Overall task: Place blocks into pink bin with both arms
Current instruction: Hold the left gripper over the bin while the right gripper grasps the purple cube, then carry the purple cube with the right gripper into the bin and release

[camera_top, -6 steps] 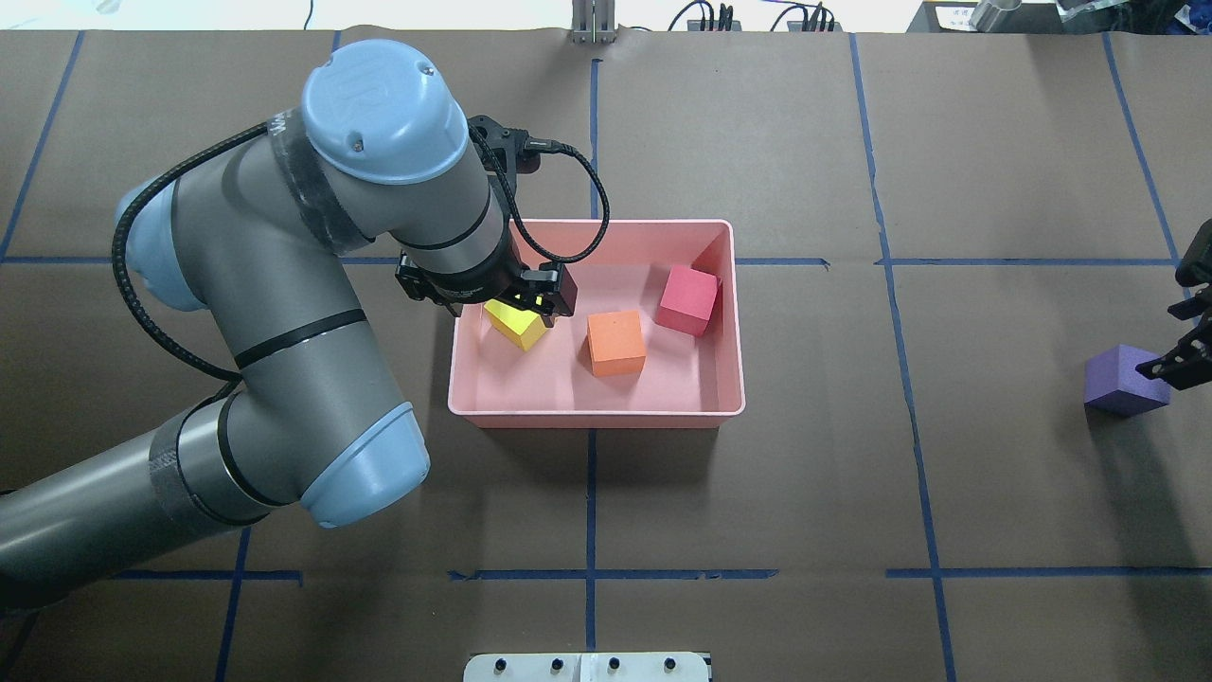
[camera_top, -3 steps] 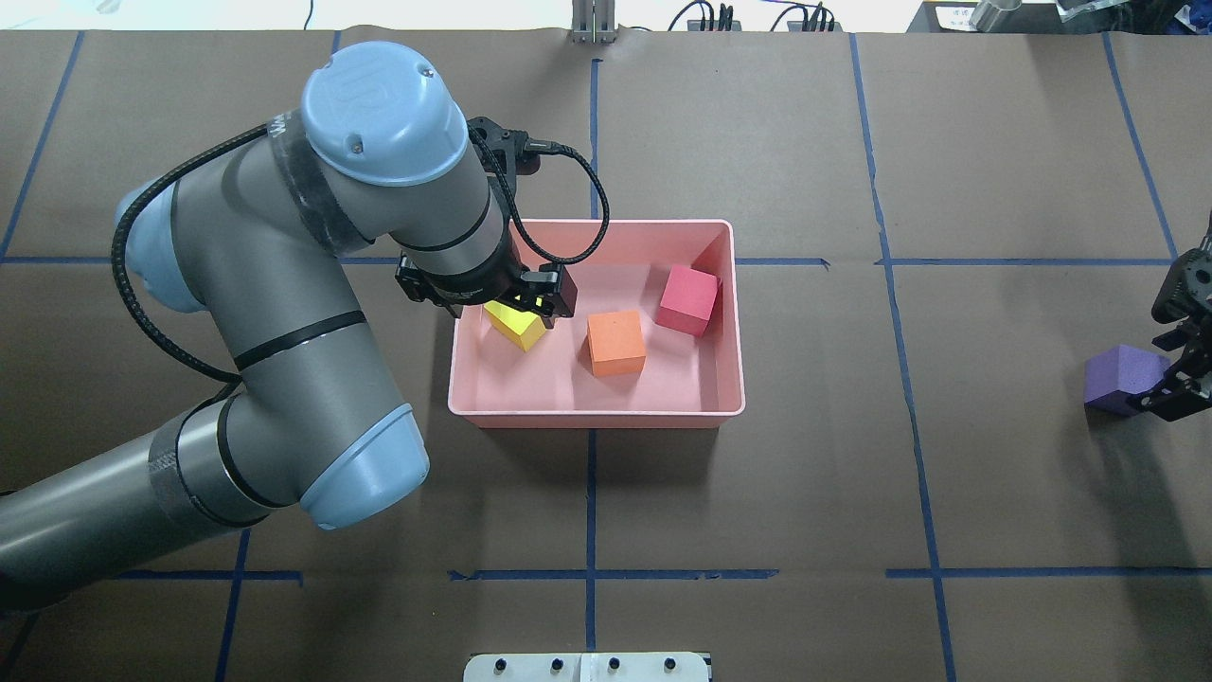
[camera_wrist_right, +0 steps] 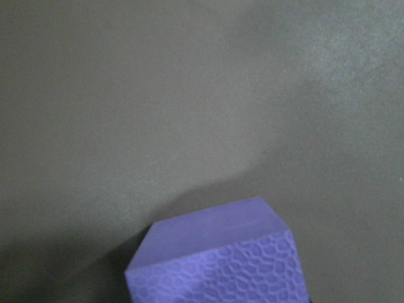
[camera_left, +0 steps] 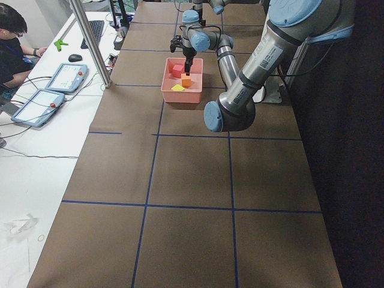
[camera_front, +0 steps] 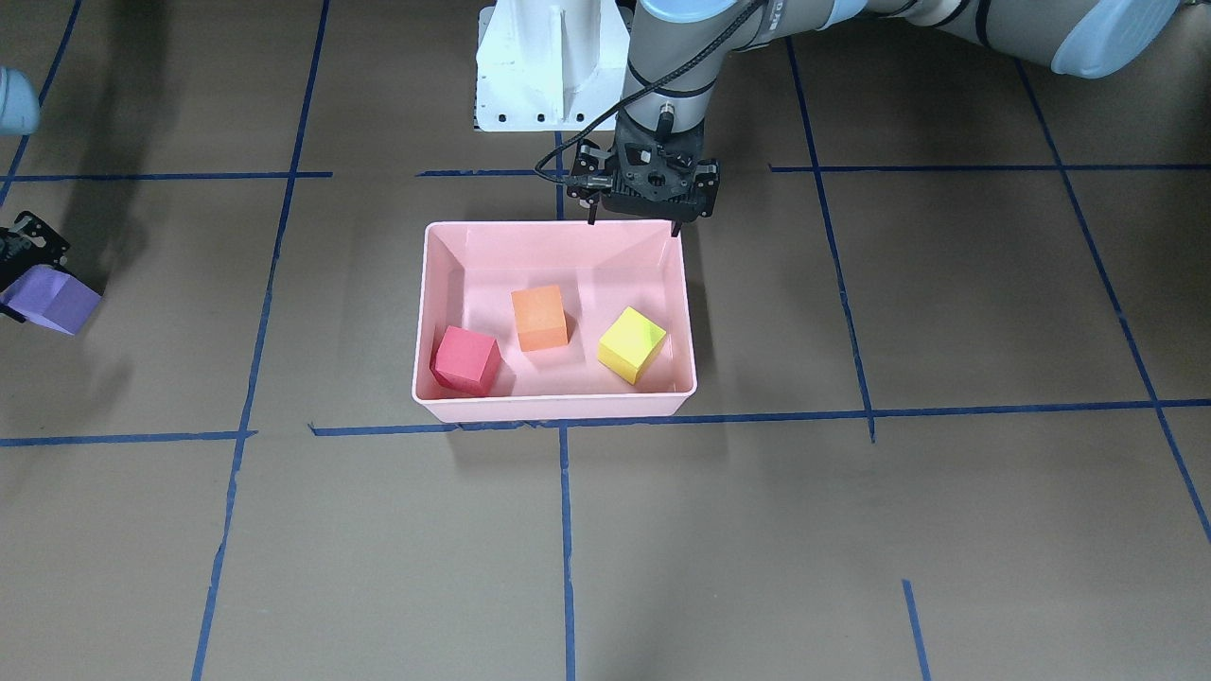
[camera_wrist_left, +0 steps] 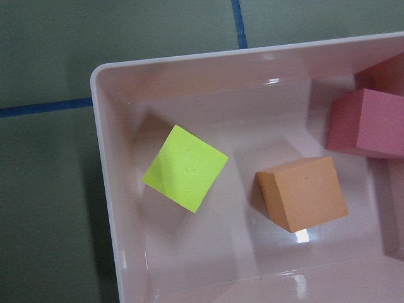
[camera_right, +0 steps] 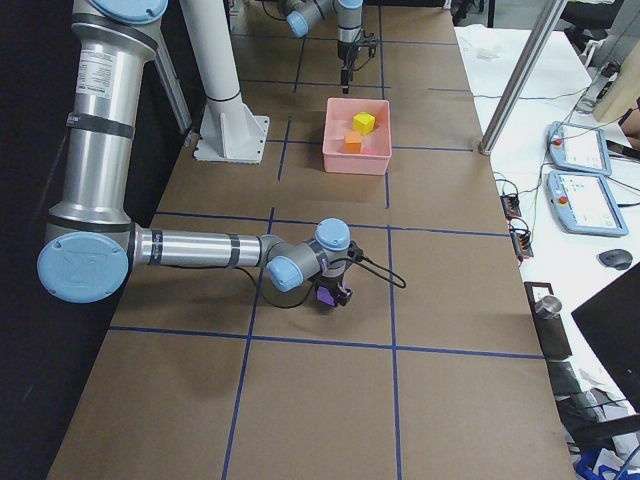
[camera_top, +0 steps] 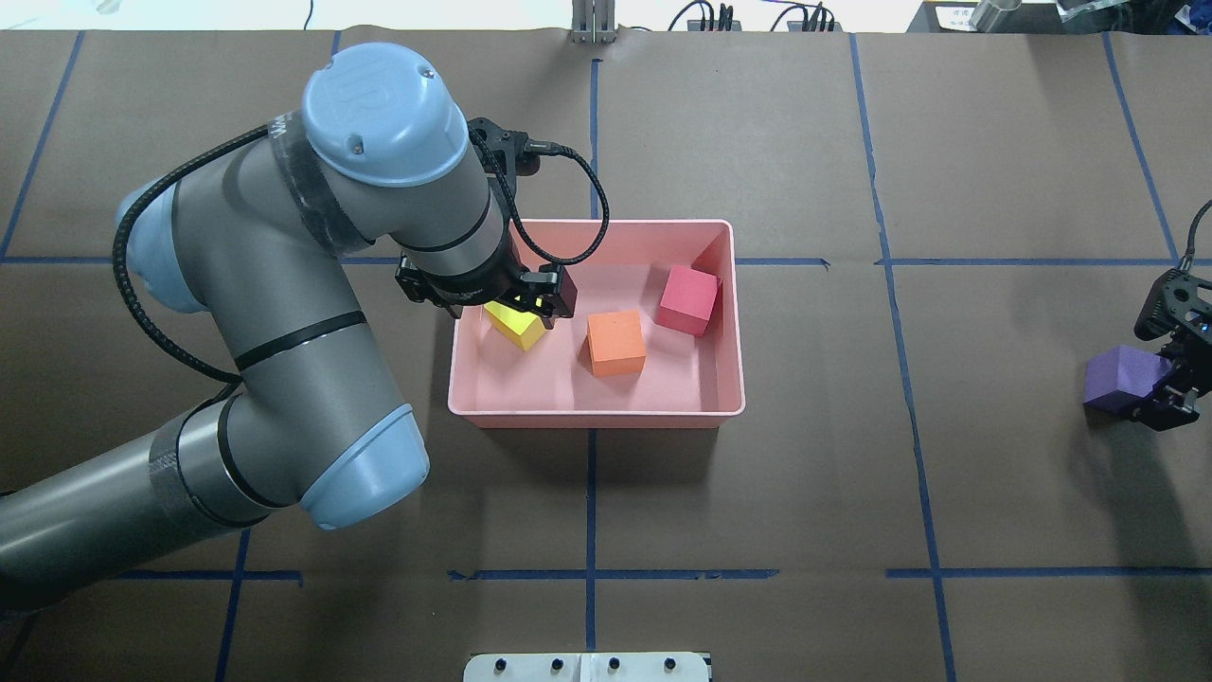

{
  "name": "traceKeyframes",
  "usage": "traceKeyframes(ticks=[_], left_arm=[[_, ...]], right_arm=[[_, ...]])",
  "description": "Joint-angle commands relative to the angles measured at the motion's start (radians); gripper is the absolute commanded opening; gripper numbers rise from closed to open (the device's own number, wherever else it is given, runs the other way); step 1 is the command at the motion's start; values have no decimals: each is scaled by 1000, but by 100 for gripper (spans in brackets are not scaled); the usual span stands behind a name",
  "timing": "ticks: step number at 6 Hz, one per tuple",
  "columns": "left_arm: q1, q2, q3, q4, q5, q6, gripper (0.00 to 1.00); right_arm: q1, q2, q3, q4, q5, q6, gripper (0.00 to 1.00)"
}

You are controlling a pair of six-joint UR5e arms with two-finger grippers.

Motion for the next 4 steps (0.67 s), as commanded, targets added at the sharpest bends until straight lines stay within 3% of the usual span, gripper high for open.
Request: traceKeyframes(ticks=[1, 2, 4], left_arm=[[-2, -1, -7, 0, 0, 4, 100], [-14, 3, -13, 3, 2, 21, 100], [-88, 150, -113, 8, -9, 253, 100]], right_arm=[[0, 40, 10, -8, 39, 13, 32], [8, 66, 20, -10, 59, 62, 32], [8, 138, 65, -11, 61, 317, 32]])
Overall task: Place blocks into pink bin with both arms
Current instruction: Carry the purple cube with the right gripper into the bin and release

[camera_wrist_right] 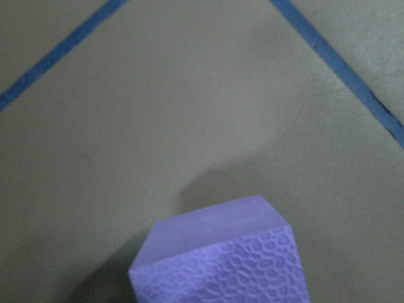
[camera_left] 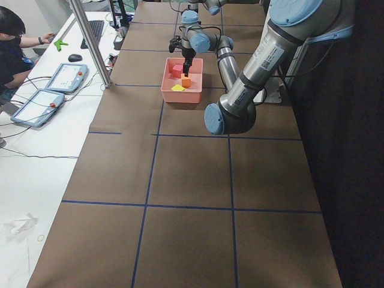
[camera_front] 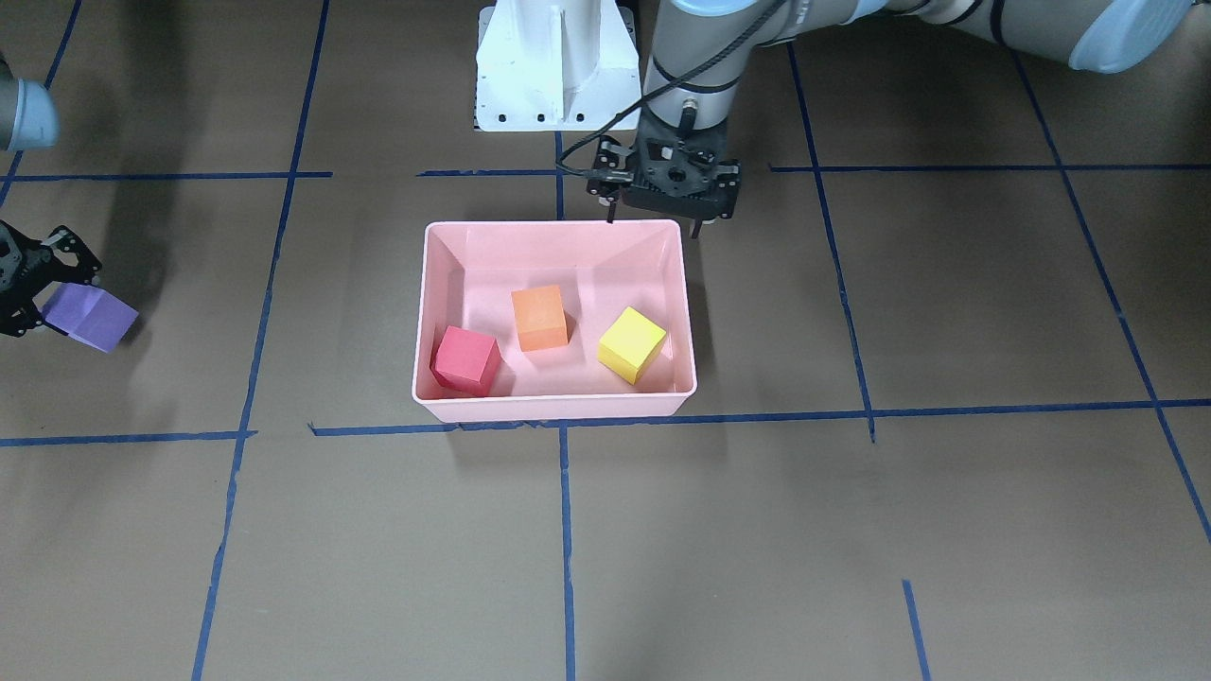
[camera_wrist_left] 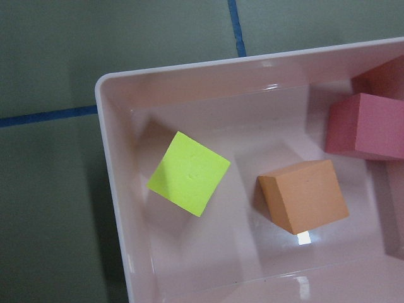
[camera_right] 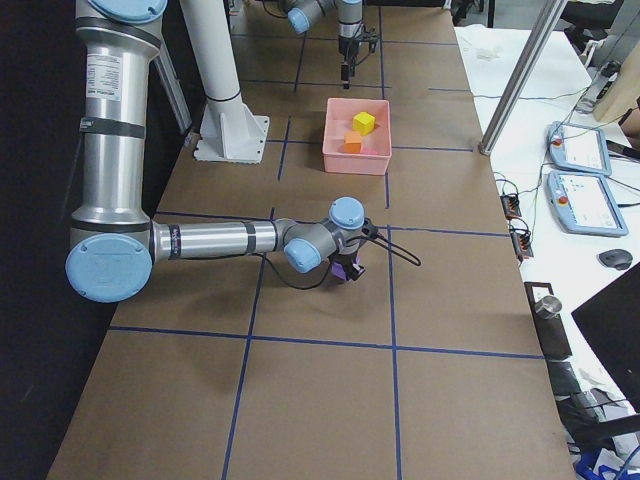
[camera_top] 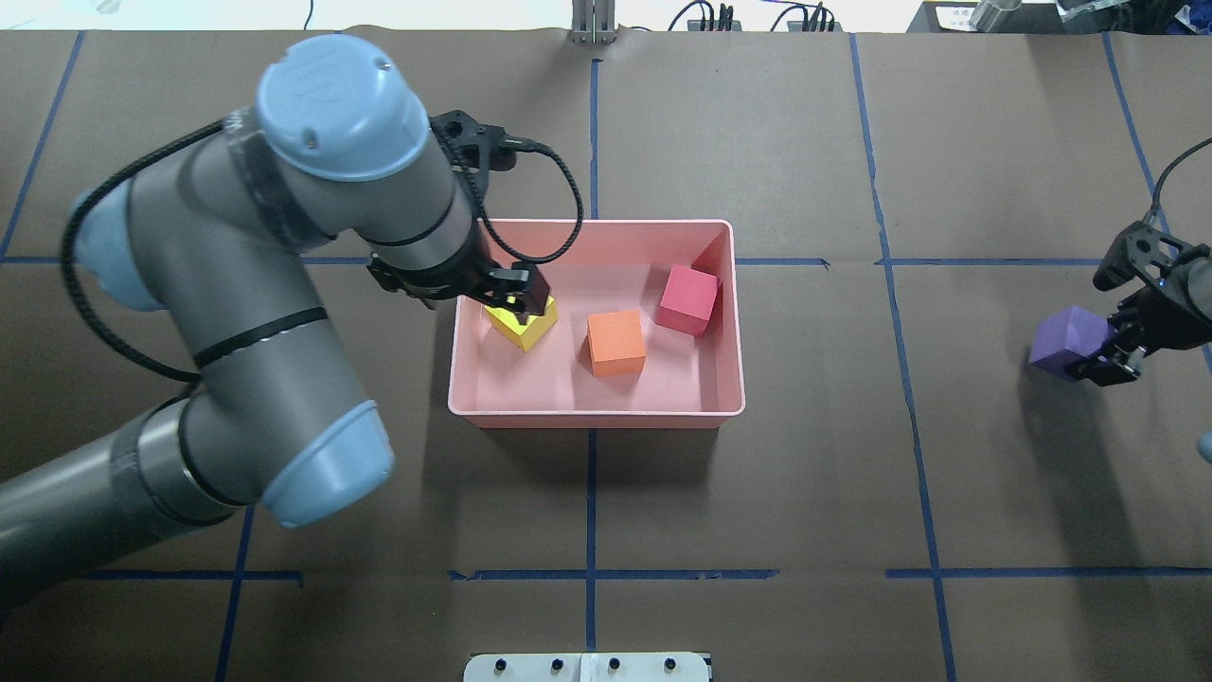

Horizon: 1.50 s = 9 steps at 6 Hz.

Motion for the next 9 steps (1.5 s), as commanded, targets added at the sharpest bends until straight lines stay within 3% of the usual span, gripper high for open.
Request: traceKeyframes(ticks=[1, 2, 3, 4, 5, 7, 9], left_arm=[[-110, 114, -46, 8, -11, 271, 100], [-176, 160, -40, 9, -13, 404, 100], [-244, 200, -29, 8, -86, 512, 100], [-351, 248, -11, 9, -168, 642, 100], [-450, 300, 19, 8, -209, 768, 100], [-674, 355, 186, 8, -328, 1048, 100], [-715, 392, 199, 9, -330, 1070, 100]], right_arm=[[-1, 64, 52, -2, 2, 294, 32], [-13, 109, 78, -26, 2, 463, 32], [-34, 167, 165, -189, 1, 591, 32], [-45, 269, 271, -447, -4, 653, 32], [-70, 395, 319, -625, -7, 761, 32], [-192, 588, 310, -728, -71, 1058, 32], [-365, 689, 257, -728, -262, 1263, 34]])
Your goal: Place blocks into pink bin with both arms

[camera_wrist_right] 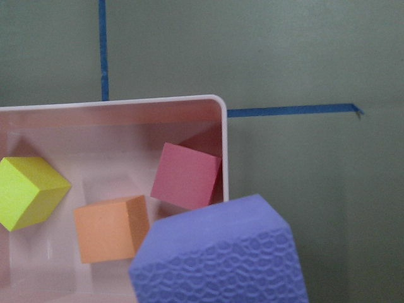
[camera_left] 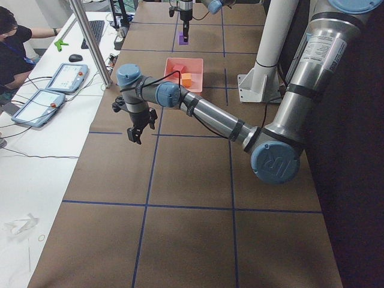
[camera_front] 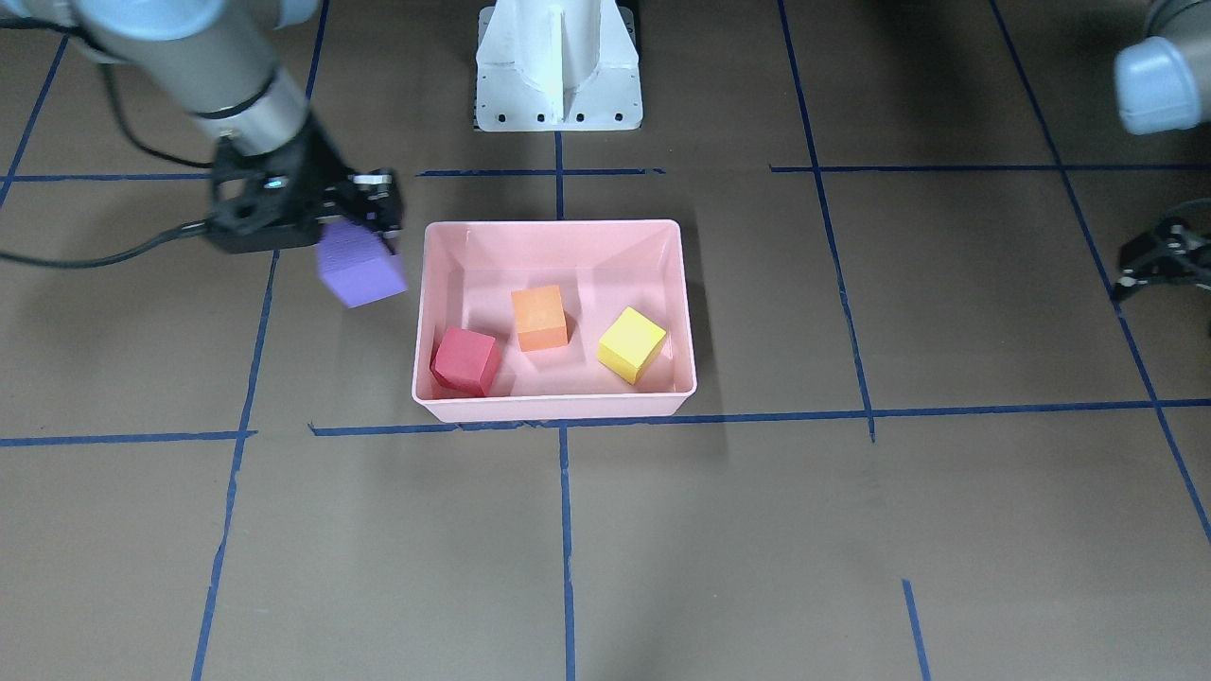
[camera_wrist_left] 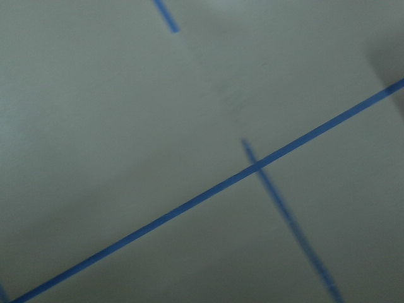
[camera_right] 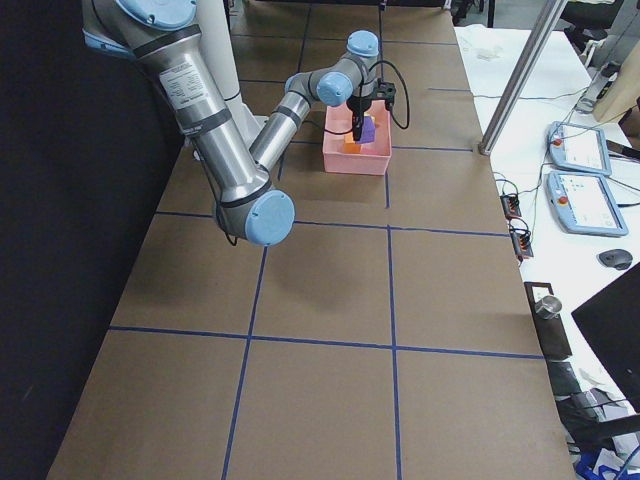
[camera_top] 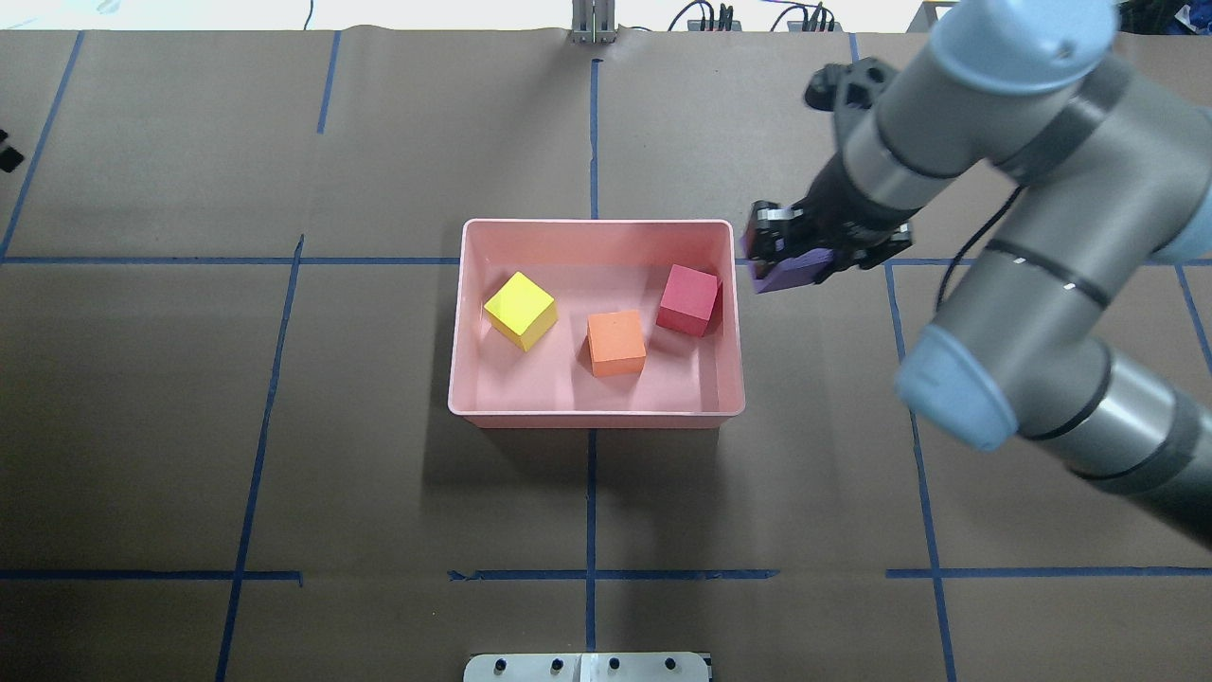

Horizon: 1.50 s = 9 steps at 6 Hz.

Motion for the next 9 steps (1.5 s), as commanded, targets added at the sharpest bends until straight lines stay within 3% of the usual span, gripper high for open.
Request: traceKeyframes(ticks=[1, 2, 4, 6, 7, 9], left_arm=[[-19, 14, 11, 3, -7, 13, 100], [-19, 17, 11, 1, -5, 13, 100], [-23, 43, 11, -2, -4, 10, 100], [-84, 98, 12, -8, 4, 17, 100], [-141, 142, 11, -10, 3, 23, 100], [-221, 262, -8, -14, -7, 76, 100]], right_arm=[[-122, 61, -50, -4, -138, 130, 47], [-135, 69, -60, -2, -149, 149, 96], [-132, 87, -64, -5, -152, 149, 99], [-51, 78, -59, -33, -113, 82, 99], [25, 69, -53, -81, -65, -45, 99], [215, -82, 16, -97, 83, -363, 99]])
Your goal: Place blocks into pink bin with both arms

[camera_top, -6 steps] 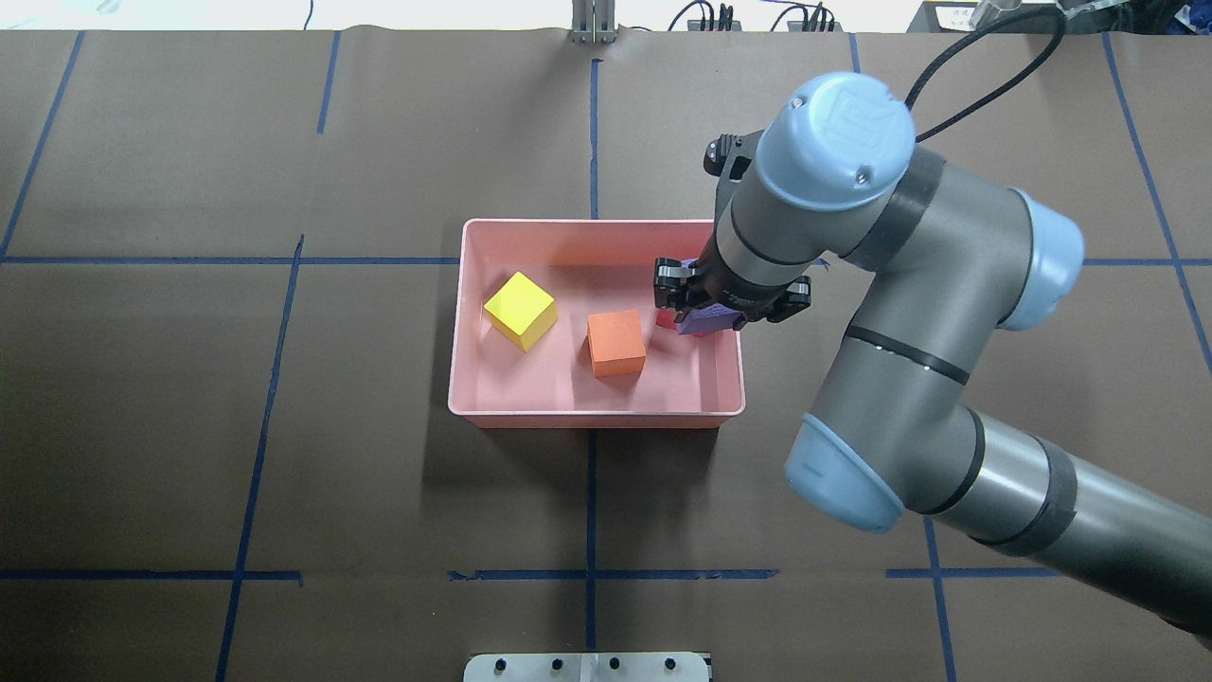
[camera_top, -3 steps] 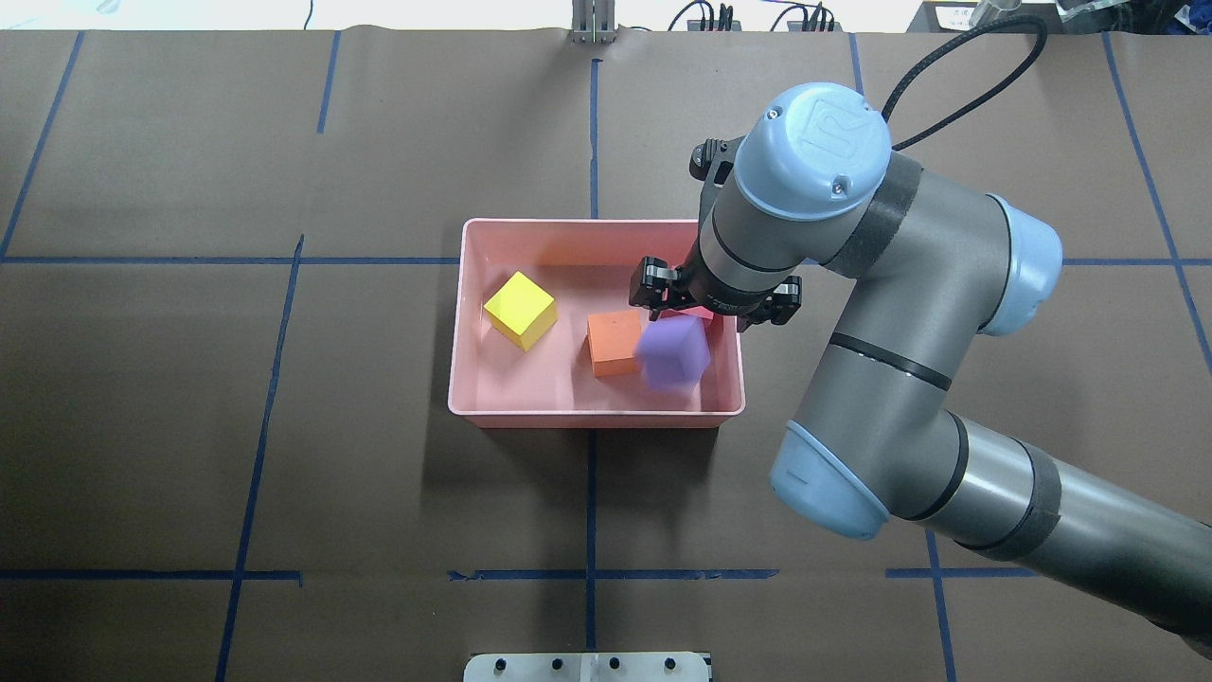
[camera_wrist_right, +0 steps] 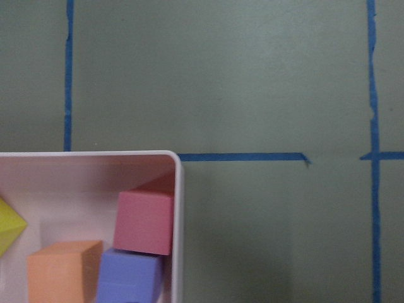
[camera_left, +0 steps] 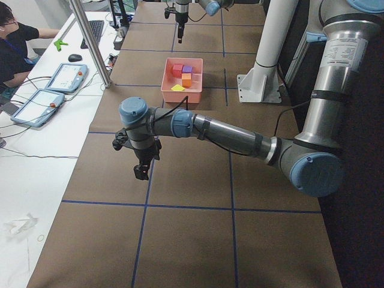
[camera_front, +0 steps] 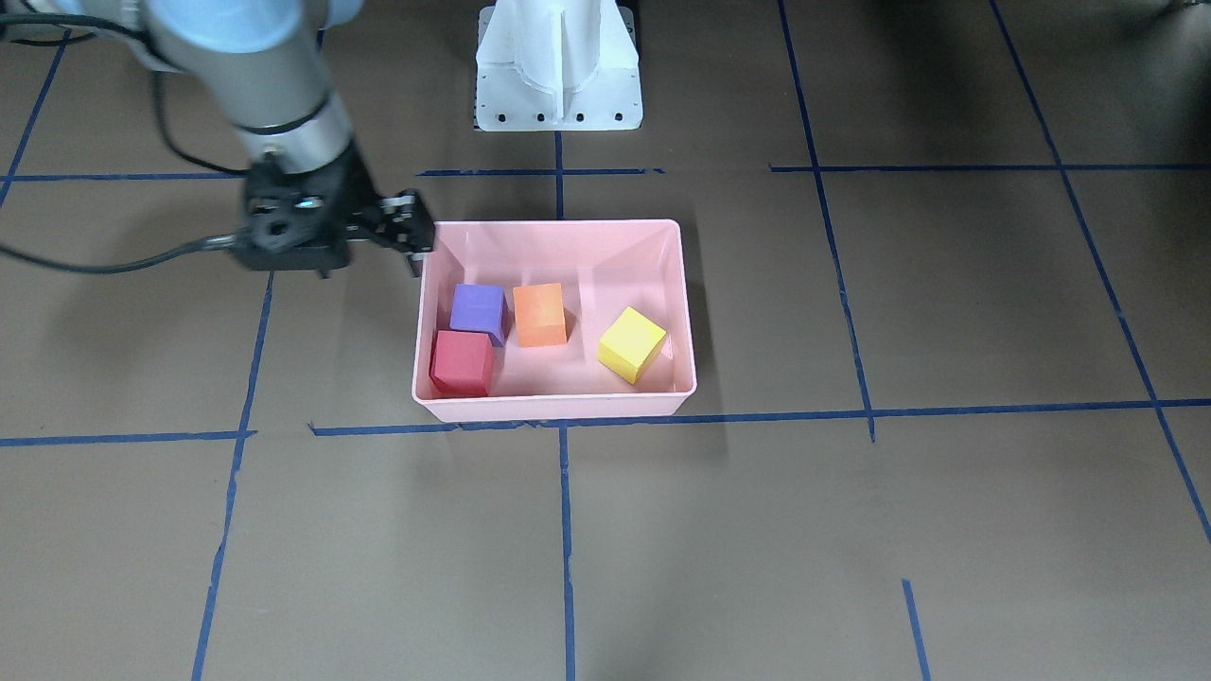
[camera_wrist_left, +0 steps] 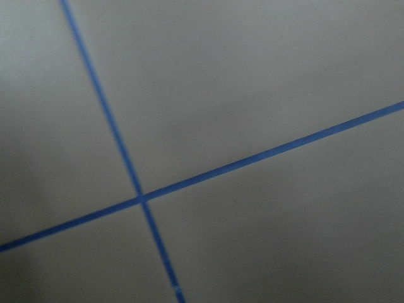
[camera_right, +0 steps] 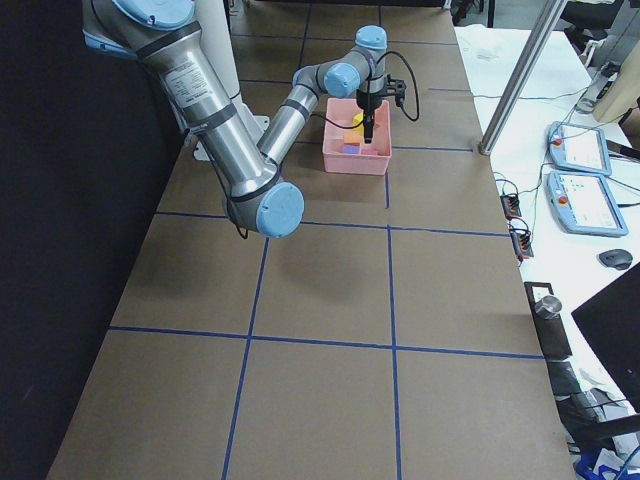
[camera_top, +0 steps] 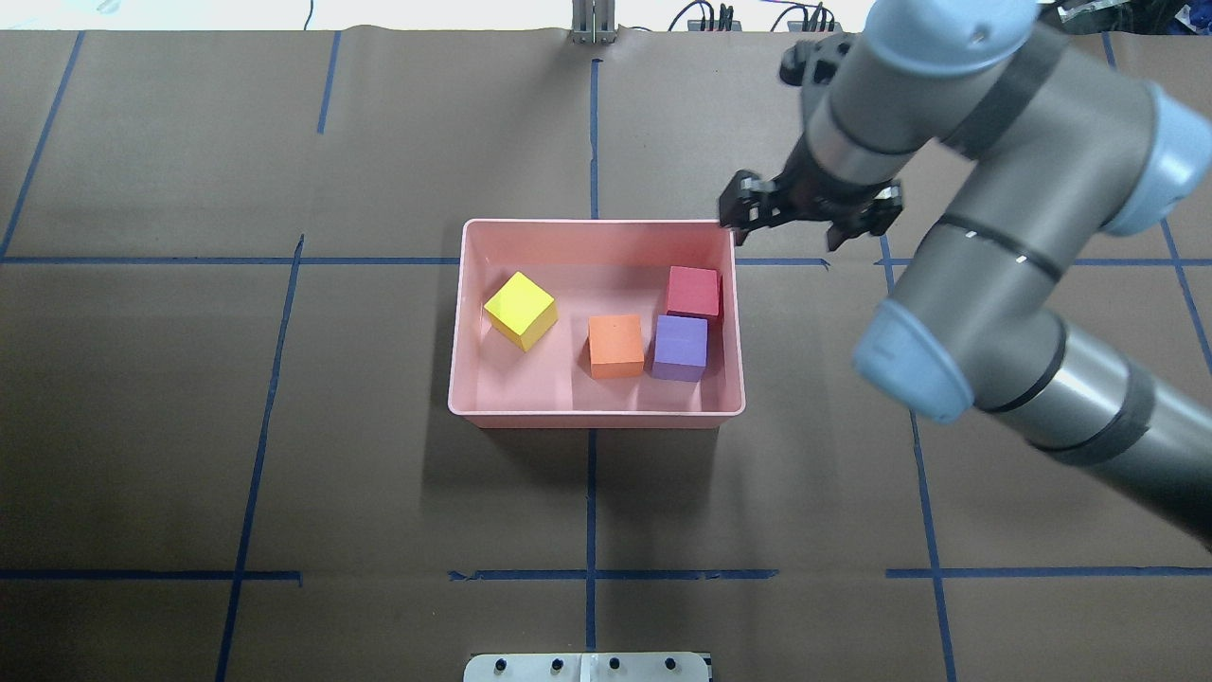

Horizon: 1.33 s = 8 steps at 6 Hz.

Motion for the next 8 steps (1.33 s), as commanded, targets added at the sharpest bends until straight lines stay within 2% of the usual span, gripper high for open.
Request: traceKeyframes(ticks=[1, 2, 5, 7, 8], left_arm=[[-41, 118, -11, -75, -3, -1, 100], [-39, 154, -25, -146, -1, -62, 100], [-38, 171, -44, -156, 9, -59, 100], [-39, 179, -33, -148, 9, -61, 100], [-39, 179, -37, -148, 9, -61, 100]], right_arm=[[184, -179, 54, -7, 116, -356, 99], [276, -267, 51, -9, 132, -559, 99], [560, -514, -14, -6, 178, -1139, 99], [683, -690, -39, 7, 170, -1342, 99], [708, -750, -45, 7, 185, -1313, 99]])
